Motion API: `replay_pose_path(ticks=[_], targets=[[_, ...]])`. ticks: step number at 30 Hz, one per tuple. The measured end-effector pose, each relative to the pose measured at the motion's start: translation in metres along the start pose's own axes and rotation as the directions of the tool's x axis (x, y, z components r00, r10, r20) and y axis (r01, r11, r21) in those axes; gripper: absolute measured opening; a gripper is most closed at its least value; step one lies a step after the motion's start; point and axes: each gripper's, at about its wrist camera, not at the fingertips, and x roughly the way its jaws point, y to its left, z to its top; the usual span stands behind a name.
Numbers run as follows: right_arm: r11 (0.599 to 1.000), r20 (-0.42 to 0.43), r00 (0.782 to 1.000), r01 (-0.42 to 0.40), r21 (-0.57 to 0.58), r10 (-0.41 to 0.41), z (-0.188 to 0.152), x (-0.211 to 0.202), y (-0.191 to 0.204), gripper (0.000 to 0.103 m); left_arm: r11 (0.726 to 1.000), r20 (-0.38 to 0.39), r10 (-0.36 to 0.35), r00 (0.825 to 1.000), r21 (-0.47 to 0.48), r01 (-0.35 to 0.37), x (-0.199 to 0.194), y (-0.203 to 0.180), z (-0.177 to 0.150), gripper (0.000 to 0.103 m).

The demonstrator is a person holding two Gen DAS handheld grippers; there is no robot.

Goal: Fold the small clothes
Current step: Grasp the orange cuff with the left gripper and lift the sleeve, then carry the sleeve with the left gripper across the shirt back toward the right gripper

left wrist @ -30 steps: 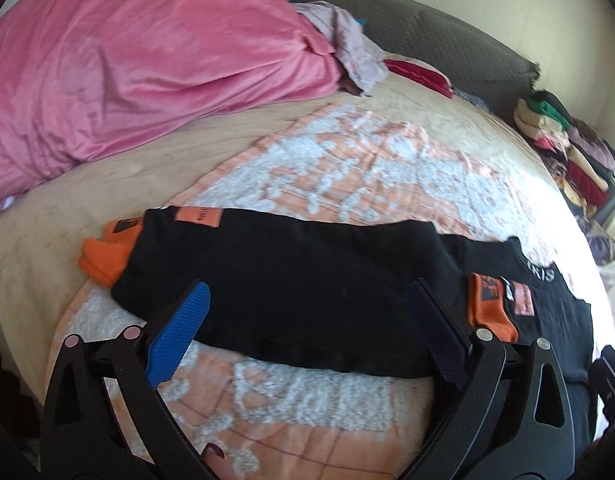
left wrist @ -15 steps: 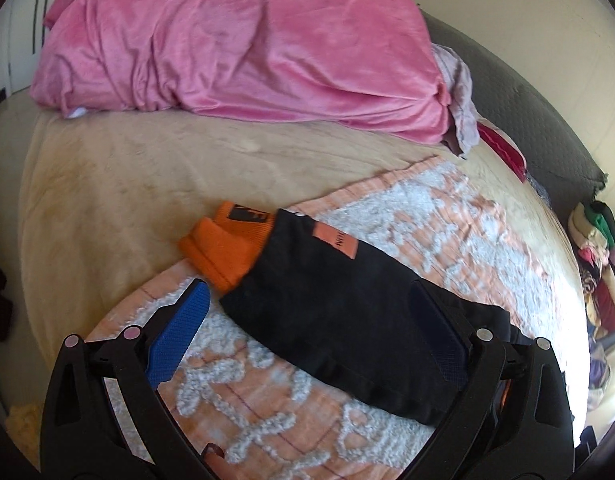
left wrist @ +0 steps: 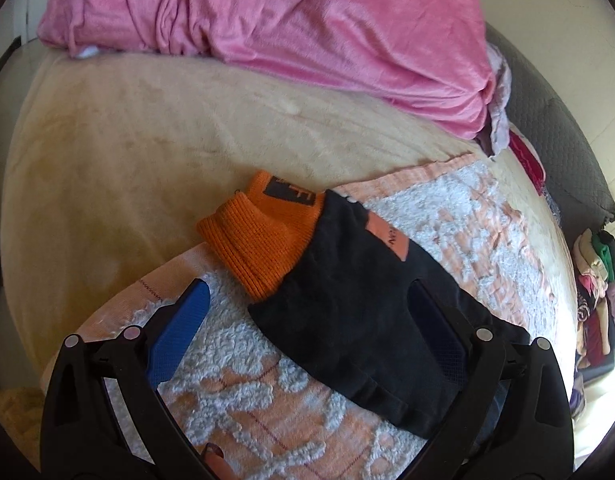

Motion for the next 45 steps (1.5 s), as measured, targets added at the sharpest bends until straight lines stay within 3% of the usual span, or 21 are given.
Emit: replay_pose_path(ticks=[4,6,10,12,14,19,22,29,34,36,41,45], targets=[[0.999,-0.005,1.0,-0.016,0.03,0.016,-0.002,0.006,-0.003,0.098,1.0,0.005,0.014,1.0,0.001,-0.014,0.009,-0.004,0.005,0.089],[0.999,-0.01,1.0,-0.017,0.045,0.017,-0.004,0.008,-0.006,0.098,1.0,0.007,0.023,1.0,0.009,-0.023,0.013,-0.007,0.007,0.069],[0.996,-0.015,1.0,-0.015,0.083,0.016,-0.008,0.009,-0.015,0.098,1.0,0.015,0.006,1.0,0.008,-0.007,0.019,-0.009,0.013,0.051],[0.995,-0.013,1.0,-0.013,0.102,0.014,-0.01,0.008,-0.02,0.098,1.0,0.016,0.003,1.0,0.027,-0.003,0.021,-0.012,0.015,0.033],[0.992,-0.011,1.0,-0.012,0.124,0.013,-0.013,0.007,-0.026,0.098,0.999,0.011,-0.015,1.0,0.035,0.015,0.022,-0.012,0.017,0.024],[0.983,-0.011,1.0,-0.007,0.182,0.009,-0.02,0.002,-0.041,0.098,0.993,0.04,-0.105,0.994,0.067,0.102,0.005,-0.02,0.019,0.02],[0.977,-0.002,1.0,-0.004,0.214,0.005,-0.026,-0.007,-0.051,0.098,0.978,0.084,-0.186,0.979,0.116,0.176,-0.016,-0.029,0.017,0.02],[0.96,0.021,0.999,0.03,0.278,-0.038,-0.04,-0.033,-0.076,0.098,0.916,0.132,-0.343,0.93,0.265,0.3,-0.058,-0.058,-0.001,0.019],[0.941,0.036,0.997,0.047,0.335,-0.063,-0.053,-0.053,-0.095,0.098,0.879,0.122,-0.419,0.9,0.304,0.368,-0.077,-0.07,-0.01,0.017],[0.935,0.043,0.996,0.055,0.351,-0.075,-0.058,-0.061,-0.101,0.098,0.859,0.122,-0.452,0.883,0.327,0.395,-0.085,-0.077,-0.015,0.008],[0.917,0.062,0.993,0.073,0.391,-0.105,-0.07,-0.077,-0.116,0.098,0.811,0.104,-0.503,0.858,0.4,0.427,-0.097,-0.099,-0.029,0.007],[0.899,0.073,0.991,0.073,0.432,-0.115,-0.082,-0.09,-0.129,0.098,0.763,0.047,-0.552,0.832,0.432,0.482,-0.103,-0.118,-0.044,0.007]])
